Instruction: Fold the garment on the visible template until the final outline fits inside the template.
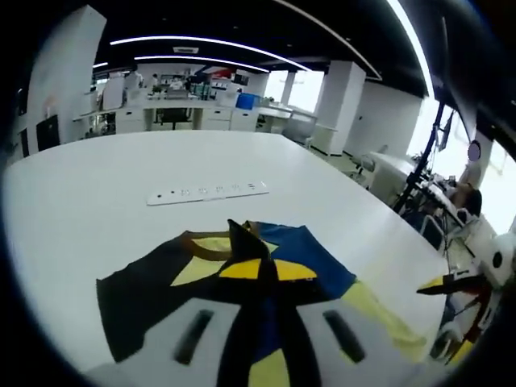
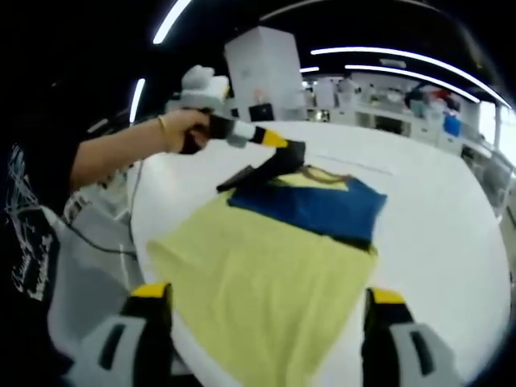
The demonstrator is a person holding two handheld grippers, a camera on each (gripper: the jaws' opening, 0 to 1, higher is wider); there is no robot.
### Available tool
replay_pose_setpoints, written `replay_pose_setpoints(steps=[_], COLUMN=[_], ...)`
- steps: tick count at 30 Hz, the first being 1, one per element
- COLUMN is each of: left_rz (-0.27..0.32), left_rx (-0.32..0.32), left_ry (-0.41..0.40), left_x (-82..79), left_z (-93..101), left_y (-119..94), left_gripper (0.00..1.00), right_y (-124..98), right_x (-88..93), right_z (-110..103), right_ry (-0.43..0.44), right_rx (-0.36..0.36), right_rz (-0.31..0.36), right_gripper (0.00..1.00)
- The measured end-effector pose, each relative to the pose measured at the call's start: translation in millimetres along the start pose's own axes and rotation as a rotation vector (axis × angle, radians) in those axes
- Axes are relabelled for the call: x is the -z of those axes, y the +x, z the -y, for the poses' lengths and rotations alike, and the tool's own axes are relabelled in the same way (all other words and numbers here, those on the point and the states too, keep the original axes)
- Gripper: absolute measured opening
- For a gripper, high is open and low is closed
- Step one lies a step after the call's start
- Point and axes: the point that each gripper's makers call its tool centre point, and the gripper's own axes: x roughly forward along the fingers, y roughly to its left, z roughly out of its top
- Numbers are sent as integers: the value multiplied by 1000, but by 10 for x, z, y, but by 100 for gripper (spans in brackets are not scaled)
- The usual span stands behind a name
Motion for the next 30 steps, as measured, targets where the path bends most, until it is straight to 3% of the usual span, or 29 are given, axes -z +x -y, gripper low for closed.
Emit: replay_pose_setpoints(steps=[22, 30], left_rz=[46, 29], left_rx=[105, 135], left_ry=[-14, -9], left_x=[-141, -57], left_z=[483, 608], left_y=[276, 392], left_gripper=[1, 1], right_y=[29, -11], right_x=[9, 63], right_z=[43, 110], right_ry=[12, 27], right_rx=[6, 25], right_rz=[-5, -12], right_gripper=[99, 99])
